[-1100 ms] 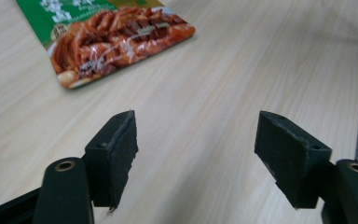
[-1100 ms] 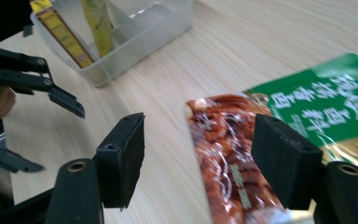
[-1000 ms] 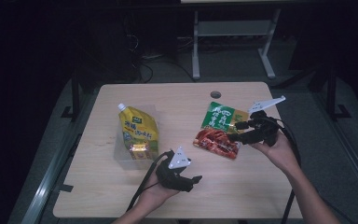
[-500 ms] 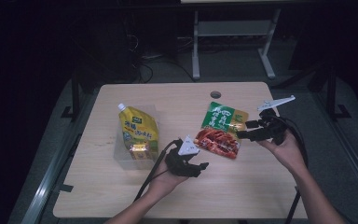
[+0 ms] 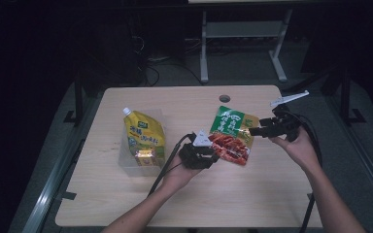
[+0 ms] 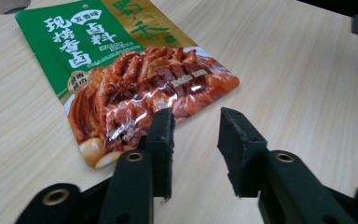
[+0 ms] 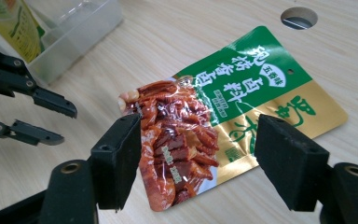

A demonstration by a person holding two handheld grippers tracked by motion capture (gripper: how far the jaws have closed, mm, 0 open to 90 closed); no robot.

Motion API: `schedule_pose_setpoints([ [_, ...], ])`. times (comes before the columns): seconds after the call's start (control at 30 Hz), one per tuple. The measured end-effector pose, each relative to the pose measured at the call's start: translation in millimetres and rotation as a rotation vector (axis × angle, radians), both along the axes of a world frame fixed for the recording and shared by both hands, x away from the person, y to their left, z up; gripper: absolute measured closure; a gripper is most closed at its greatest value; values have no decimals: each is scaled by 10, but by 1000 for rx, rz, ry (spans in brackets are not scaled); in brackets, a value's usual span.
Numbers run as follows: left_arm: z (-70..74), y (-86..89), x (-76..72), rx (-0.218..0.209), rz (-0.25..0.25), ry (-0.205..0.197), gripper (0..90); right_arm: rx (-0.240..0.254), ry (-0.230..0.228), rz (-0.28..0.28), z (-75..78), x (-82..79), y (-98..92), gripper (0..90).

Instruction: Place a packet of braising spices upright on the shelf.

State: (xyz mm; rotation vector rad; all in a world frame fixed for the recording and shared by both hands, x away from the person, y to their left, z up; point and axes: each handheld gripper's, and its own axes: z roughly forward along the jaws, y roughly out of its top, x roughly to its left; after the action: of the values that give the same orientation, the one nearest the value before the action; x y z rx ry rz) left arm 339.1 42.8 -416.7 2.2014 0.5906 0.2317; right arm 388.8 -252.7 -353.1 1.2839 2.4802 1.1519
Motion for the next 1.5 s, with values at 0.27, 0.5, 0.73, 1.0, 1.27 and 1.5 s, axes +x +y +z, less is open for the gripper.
schedule_pose_setpoints([
  [0.27,-57,-100,142,25,18,-3,832,-8,29,-41,-90,155,-12,309],
  [0.5,-163,-188,275,53,47,-1,894,-1,55,-100,-241,285,-47,320],
  [0.73,-256,-234,369,85,78,22,896,-1,89,-134,-395,396,-43,323],
  [1.0,-341,-236,434,109,108,44,896,5,120,-184,-535,503,-43,324],
  [1.27,-412,-255,452,122,116,63,896,-11,146,-213,-635,578,-23,330],
  [1.5,-433,-282,461,136,119,58,896,-12,171,-255,-708,630,-55,335],
])
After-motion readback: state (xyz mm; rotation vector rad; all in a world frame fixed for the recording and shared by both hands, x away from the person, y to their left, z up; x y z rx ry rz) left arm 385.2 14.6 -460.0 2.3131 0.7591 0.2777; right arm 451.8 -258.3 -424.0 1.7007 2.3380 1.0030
